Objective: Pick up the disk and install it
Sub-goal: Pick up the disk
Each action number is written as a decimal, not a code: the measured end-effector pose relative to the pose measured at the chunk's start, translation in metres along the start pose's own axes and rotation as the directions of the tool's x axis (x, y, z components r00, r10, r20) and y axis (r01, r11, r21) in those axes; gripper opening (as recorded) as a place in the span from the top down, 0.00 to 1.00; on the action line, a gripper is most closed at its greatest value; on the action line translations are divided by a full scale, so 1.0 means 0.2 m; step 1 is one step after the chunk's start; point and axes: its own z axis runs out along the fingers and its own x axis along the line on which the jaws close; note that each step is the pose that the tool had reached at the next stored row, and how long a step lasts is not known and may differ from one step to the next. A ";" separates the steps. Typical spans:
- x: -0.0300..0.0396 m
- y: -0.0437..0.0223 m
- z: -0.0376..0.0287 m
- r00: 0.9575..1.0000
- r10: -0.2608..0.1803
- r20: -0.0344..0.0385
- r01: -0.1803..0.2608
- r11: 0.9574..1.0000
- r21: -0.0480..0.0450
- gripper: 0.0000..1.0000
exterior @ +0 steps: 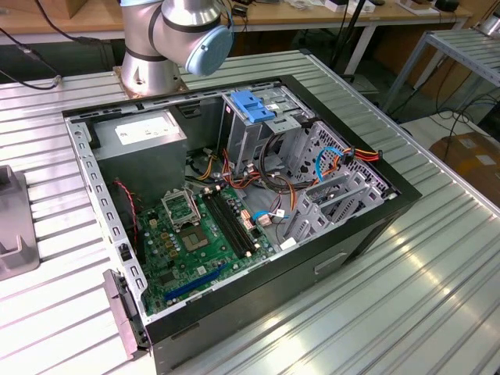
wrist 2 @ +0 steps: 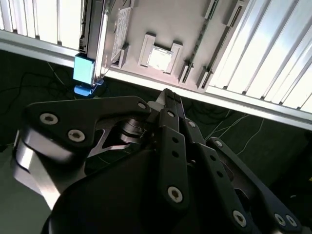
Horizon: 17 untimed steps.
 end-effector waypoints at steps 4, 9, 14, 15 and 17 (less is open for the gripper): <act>0.000 0.000 0.000 0.998 -0.062 -0.003 0.062 0.998 -0.002 0.90; 0.000 0.000 0.000 0.994 -0.107 -0.004 0.107 0.994 -0.003 0.90; 0.000 0.000 0.000 0.989 -0.147 -0.006 0.147 0.989 -0.004 0.90; 0.000 0.000 0.000 0.988 -0.156 -0.006 0.156 0.988 -0.004 0.90; 0.000 0.000 0.000 0.984 -0.175 -0.007 0.175 0.984 -0.005 0.90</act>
